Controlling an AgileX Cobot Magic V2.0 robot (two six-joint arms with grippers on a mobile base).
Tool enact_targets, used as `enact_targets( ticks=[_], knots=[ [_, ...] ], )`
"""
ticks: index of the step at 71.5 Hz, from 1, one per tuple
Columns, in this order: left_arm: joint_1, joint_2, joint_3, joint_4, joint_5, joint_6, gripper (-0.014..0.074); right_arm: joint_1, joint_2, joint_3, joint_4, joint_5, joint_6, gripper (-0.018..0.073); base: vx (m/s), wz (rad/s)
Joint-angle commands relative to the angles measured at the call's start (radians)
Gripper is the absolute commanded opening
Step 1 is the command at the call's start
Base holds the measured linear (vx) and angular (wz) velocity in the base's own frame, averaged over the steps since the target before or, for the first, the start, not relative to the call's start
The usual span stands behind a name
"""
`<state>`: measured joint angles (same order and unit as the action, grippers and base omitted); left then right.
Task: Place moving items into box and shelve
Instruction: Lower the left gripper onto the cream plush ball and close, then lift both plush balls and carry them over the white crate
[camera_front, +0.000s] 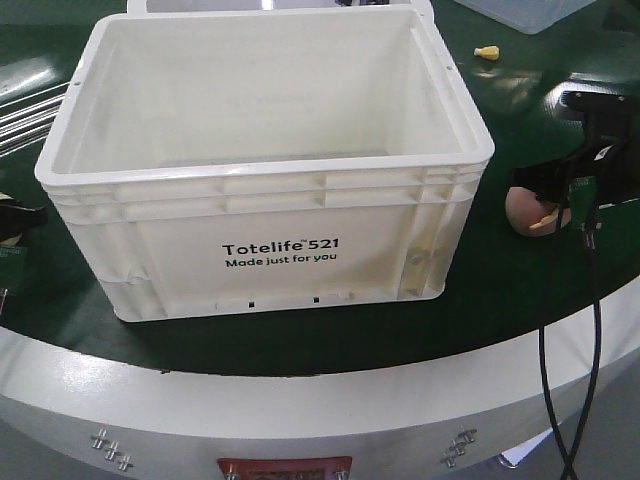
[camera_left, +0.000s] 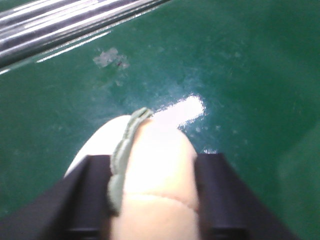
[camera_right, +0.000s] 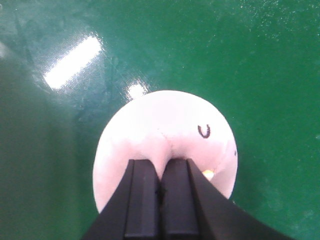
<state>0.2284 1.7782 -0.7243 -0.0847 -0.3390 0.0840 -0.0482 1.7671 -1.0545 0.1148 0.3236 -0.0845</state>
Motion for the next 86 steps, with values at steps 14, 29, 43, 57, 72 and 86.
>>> enact_targets(
  ticks=[14, 29, 43, 57, 72, 86],
  knots=[
    [0.000, -0.024, -0.017, -0.006, 0.001, -0.019, -0.0029, -0.007, -0.035, -0.026, -0.004, -0.040, -0.001, -0.0015, 0.00, 0.00],
    [0.000, -0.027, -0.017, -0.006, -0.019, -0.019, -0.0028, -0.007, -0.035, -0.026, -0.004, -0.044, -0.001, -0.0015, 0.00, 0.00],
    [0.000, -0.055, -0.017, -0.006, -0.059, -0.018, -0.0028, -0.007, -0.036, -0.026, -0.004, -0.081, -0.019, -0.0015, 0.00, 0.00],
    [0.000, -0.100, -0.017, -0.006, -0.104, -0.018, -0.0028, -0.007, -0.047, -0.027, -0.005, -0.125, -0.024, -0.0015, 0.00, 0.00],
    [0.000, -0.153, -0.017, -0.006, -0.140, -0.018, -0.0028, -0.007, -0.079, -0.027, -0.005, -0.175, -0.027, -0.0015, 0.00, 0.00],
    [0.000, -0.210, -0.017, -0.006, -0.146, -0.018, -0.0028, -0.007, -0.129, -0.027, -0.005, -0.211, -0.058, -0.0015, 0.00, 0.00]
  ],
)
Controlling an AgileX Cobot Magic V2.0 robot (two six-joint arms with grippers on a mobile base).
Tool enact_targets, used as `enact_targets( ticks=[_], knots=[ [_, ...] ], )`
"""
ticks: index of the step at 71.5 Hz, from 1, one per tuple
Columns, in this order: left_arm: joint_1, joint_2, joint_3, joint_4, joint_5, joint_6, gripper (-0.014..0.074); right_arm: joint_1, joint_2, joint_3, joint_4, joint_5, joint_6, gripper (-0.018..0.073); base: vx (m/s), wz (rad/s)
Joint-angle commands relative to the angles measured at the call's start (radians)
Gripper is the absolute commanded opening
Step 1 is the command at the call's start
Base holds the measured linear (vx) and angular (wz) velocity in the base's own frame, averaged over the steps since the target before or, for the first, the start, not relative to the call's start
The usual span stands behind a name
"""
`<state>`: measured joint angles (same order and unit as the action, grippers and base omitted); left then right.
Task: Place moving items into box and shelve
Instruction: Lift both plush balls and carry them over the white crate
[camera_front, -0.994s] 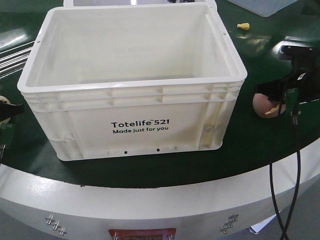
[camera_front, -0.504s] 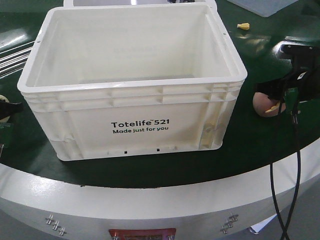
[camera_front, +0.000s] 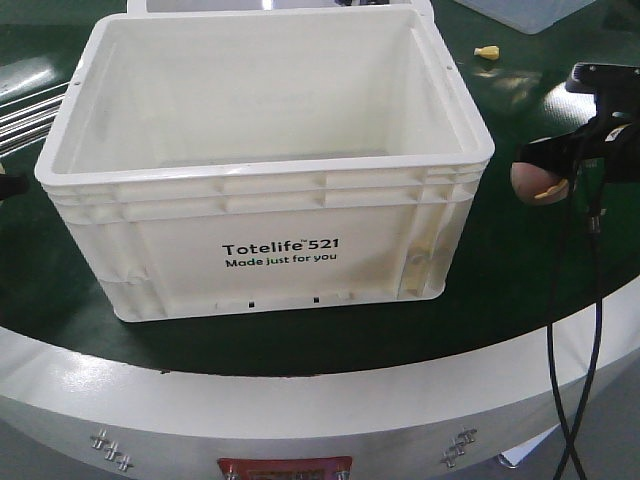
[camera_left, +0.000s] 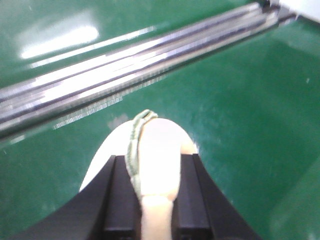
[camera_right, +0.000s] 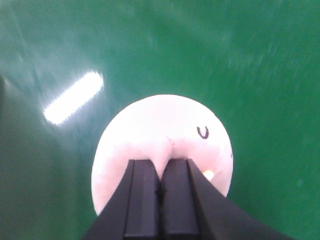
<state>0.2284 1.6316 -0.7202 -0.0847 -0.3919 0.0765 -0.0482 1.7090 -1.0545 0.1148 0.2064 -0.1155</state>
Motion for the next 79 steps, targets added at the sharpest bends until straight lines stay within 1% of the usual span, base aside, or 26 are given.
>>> enact_targets(
  ticks=[1, 30, 50, 70, 79],
  knots=[
    [0.000, -0.068, -0.021, -0.006, -0.094, -0.011, -0.0028, -0.007, -0.076, -0.027, -0.005, -0.096, -0.029, -0.0015, 0.00, 0.00],
    [-0.001, -0.227, -0.021, -0.004, -0.115, -0.011, -0.0028, -0.007, -0.224, -0.032, -0.005, -0.146, -0.052, -0.0012, 0.00, 0.00],
    [-0.001, -0.347, -0.021, -0.002, -0.117, -0.011, -0.0028, -0.007, -0.301, -0.033, -0.005, -0.167, -0.102, -0.0012, 0.00, 0.00],
    [-0.001, -0.416, -0.021, 0.001, -0.148, -0.012, -0.0028, -0.007, -0.359, -0.033, -0.005, -0.227, -0.102, -0.0012, 0.00, 0.00],
    [-0.019, -0.432, -0.036, 0.001, -0.134, -0.013, -0.0028, -0.007, -0.379, -0.033, -0.005, -0.239, -0.105, -0.0012, 0.00, 0.00]
  ],
)
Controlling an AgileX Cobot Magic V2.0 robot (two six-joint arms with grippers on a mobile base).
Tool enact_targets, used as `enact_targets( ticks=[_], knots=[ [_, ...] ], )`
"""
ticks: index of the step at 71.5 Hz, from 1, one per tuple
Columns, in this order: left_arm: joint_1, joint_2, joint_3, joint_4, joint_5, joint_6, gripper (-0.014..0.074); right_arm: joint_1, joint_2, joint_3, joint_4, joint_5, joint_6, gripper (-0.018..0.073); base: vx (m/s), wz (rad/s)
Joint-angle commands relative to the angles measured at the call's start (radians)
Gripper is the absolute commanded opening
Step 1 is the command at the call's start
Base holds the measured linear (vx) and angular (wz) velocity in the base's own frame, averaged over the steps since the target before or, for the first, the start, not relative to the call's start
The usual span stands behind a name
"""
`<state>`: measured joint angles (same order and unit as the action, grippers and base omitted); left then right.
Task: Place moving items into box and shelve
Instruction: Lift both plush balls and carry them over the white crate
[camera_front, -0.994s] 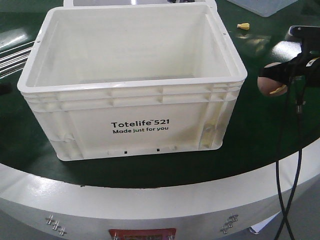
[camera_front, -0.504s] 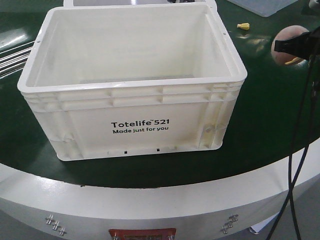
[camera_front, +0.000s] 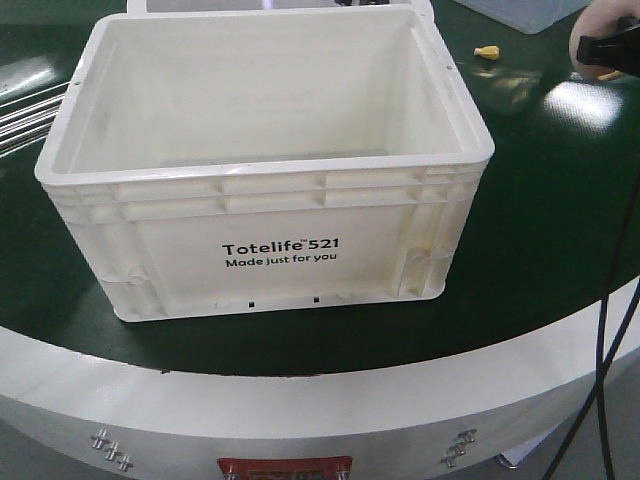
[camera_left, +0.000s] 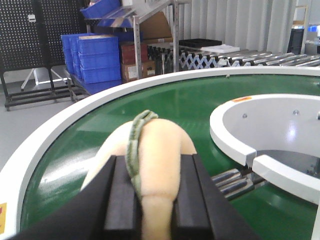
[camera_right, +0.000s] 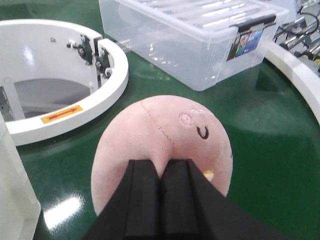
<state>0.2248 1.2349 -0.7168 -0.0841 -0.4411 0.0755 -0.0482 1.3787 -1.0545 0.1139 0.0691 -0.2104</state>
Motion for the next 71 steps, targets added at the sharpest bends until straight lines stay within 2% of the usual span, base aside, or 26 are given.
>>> enact_targets(
  ticks=[1, 10, 17, 35, 51, 63, 71],
  knots=[
    [-0.019, -0.035, -0.043, 0.001, -0.082, -0.012, -0.0028, -0.007, -0.049, -0.033, -0.004, -0.103, -0.011, -0.0012, 0.00, 0.00],
    [-0.061, -0.036, -0.083, 0.001, -0.058, -0.012, -0.0028, -0.001, -0.061, -0.033, -0.004, -0.107, -0.010, -0.0012, 0.00, 0.00],
    [-0.101, -0.036, -0.114, 0.003, -0.029, -0.012, -0.0028, 0.034, -0.064, -0.035, -0.005, -0.107, -0.035, -0.0012, 0.00, 0.00],
    [-0.220, -0.036, -0.129, 0.004, -0.013, -0.011, -0.0028, 0.201, -0.064, -0.035, -0.004, -0.141, -0.081, -0.0012, 0.00, 0.00],
    [-0.348, -0.035, -0.129, 0.099, -0.014, -0.011, -0.0028, 0.340, -0.064, -0.035, -0.004, -0.152, -0.081, -0.0012, 0.00, 0.00],
    [-0.428, -0.022, -0.129, 0.104, -0.020, -0.013, -0.0028, 0.428, -0.064, -0.035, -0.004, -0.176, -0.081, -0.0012, 0.00, 0.00],
    [-0.465, 0.008, -0.129, 0.104, -0.047, -0.043, -0.0028, 0.475, -0.053, -0.035, -0.004, -0.201, -0.081, -0.0012, 0.00, 0.00]
  ],
)
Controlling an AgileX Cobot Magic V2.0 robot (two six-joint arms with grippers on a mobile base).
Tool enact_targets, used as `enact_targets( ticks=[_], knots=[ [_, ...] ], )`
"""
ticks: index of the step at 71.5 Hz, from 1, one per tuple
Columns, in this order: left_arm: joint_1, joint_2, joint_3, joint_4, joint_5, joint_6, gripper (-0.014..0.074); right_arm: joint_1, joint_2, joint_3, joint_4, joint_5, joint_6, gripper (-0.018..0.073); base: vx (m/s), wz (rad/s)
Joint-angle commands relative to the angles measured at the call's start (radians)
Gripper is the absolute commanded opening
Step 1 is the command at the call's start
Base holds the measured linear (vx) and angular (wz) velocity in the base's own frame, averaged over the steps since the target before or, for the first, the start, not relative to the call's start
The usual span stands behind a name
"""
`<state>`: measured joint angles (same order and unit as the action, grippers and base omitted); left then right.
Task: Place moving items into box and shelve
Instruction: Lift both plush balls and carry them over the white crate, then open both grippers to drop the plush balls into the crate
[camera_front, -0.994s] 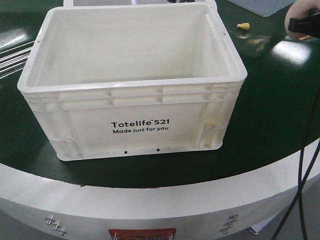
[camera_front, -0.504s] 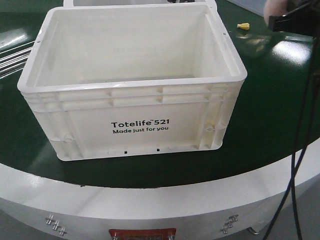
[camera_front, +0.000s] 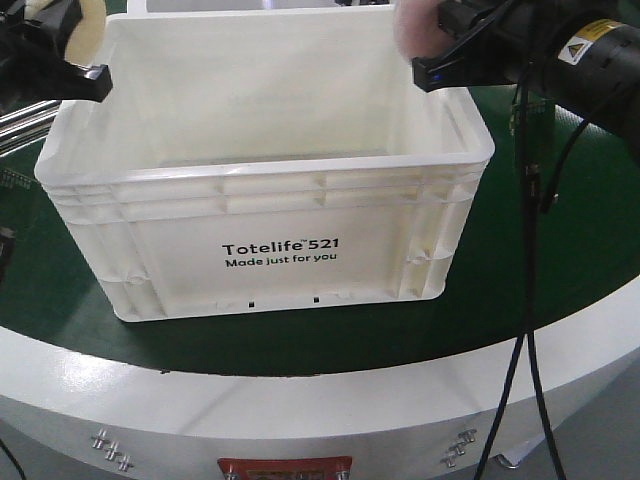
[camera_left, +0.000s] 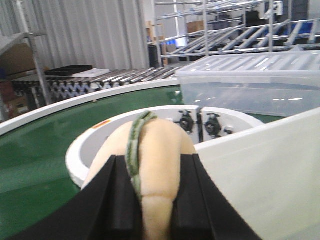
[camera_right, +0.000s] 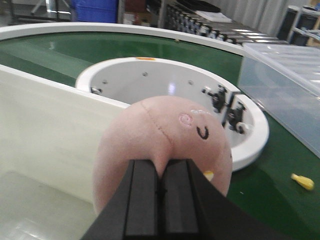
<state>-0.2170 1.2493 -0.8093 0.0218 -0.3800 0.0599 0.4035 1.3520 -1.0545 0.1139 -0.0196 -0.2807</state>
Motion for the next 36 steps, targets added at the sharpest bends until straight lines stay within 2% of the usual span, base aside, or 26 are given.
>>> enact_targets(
  ticks=[1, 11, 25, 36],
  knots=[
    [-0.027, -0.002, -0.037, -0.002, -0.113, -0.032, -0.0028, 0.030, -0.024, -0.035, -0.004, -0.114, -0.010, -0.0012, 0.00, 0.00],
    [-0.056, 0.046, -0.037, -0.002, -0.163, -0.066, -0.0028, 0.069, 0.011, -0.035, -0.004, -0.144, -0.010, -0.0012, 0.00, 0.00],
    [-0.079, 0.085, -0.037, -0.002, -0.195, -0.099, -0.0022, 0.080, 0.062, -0.035, -0.004, -0.212, -0.010, 0.0000, 0.00, 0.00],
    [-0.078, 0.087, -0.037, -0.002, -0.187, -0.098, 0.0062, 0.080, 0.073, -0.035, -0.004, -0.216, -0.010, 0.0106, 0.00, 0.00]
  ],
)
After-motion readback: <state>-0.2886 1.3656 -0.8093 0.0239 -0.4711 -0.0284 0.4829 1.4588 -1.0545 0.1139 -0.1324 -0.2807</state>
